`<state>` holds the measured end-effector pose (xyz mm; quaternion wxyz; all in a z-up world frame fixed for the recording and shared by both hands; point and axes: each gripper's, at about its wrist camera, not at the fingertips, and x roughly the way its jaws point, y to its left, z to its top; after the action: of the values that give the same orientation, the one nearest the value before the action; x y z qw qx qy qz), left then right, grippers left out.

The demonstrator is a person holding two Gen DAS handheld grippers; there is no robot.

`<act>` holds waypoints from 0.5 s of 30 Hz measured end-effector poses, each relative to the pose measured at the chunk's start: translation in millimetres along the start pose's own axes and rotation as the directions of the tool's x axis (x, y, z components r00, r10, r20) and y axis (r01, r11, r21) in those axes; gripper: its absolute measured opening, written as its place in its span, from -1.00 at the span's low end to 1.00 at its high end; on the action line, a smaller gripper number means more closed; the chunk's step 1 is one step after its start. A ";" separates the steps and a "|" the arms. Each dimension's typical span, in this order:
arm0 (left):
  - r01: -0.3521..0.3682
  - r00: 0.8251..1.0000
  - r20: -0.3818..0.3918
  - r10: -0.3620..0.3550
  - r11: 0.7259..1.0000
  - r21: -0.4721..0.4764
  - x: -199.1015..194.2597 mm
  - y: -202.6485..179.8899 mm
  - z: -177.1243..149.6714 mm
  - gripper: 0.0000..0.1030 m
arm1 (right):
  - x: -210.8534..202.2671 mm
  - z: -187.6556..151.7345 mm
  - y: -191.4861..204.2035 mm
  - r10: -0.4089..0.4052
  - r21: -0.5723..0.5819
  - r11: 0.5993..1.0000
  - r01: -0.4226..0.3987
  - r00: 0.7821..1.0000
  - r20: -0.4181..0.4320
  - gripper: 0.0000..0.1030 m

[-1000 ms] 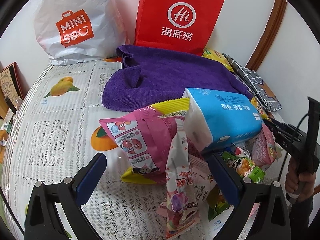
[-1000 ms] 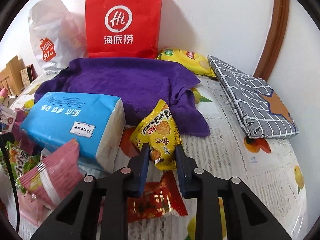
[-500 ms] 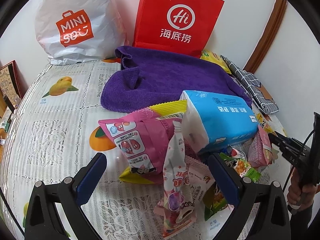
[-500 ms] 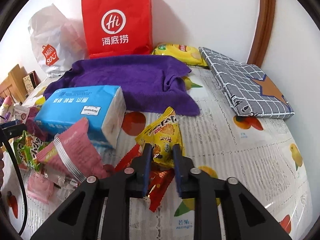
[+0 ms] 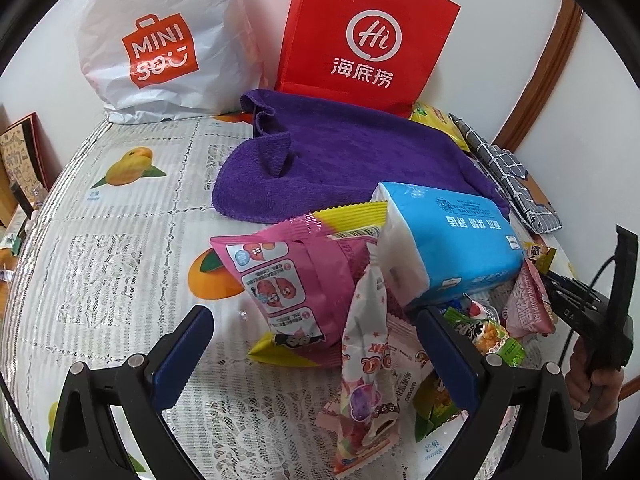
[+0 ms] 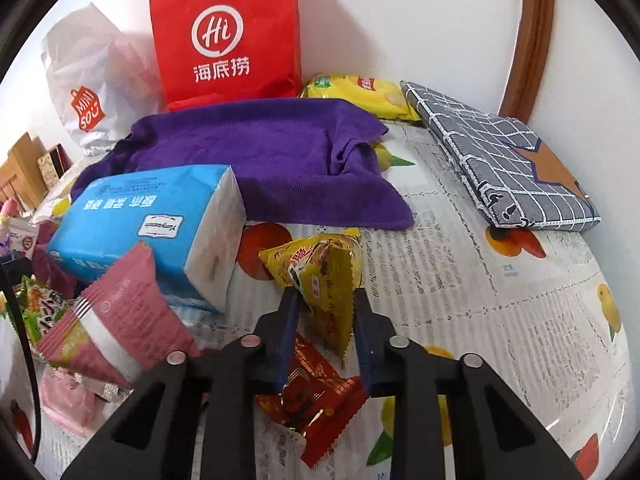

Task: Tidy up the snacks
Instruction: 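Close the right gripper on the yellow triangular snack pack and lift it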

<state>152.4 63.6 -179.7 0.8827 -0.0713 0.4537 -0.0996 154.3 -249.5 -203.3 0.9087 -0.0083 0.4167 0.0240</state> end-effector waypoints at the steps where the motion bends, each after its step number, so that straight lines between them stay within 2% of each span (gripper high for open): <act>1: -0.004 1.000 0.000 0.004 1.000 0.001 -0.1 -0.1 0.0 0.98 | -1.8 -1.1 -0.8 -0.001 0.003 1.000 0.001 1.000 0.002 -0.55; 7: -0.029 1.000 0.000 0.029 0.999 -0.015 -5.4 4.3 -3.5 0.95 | -16.0 -10.5 -9.8 0.006 0.027 1.000 -0.006 1.000 0.012 -0.70; 11: -0.052 0.999 0.000 0.052 0.998 -0.025 -9.3 7.6 -7.1 0.95 | -23.9 -15.8 -12.1 0.021 0.026 0.999 -0.021 1.000 0.012 -0.71; 14: -0.072 0.997 -0.004 0.072 0.997 -0.026 -9.6 7.4 -7.5 0.95 | -23.3 -14.0 -10.0 0.024 0.008 1.000 -0.025 1.000 0.018 -0.62; 15: -0.076 0.997 -0.004 0.076 0.997 -0.026 -9.6 6.5 -7.0 0.95 | -22.3 -12.8 -9.6 0.021 0.005 1.000 -0.021 1.000 0.022 -0.44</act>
<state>142.0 71.9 -177.6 0.8841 -0.0655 0.4587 -0.0599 130.7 -260.3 -194.8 0.9130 -0.0011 0.4066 0.0324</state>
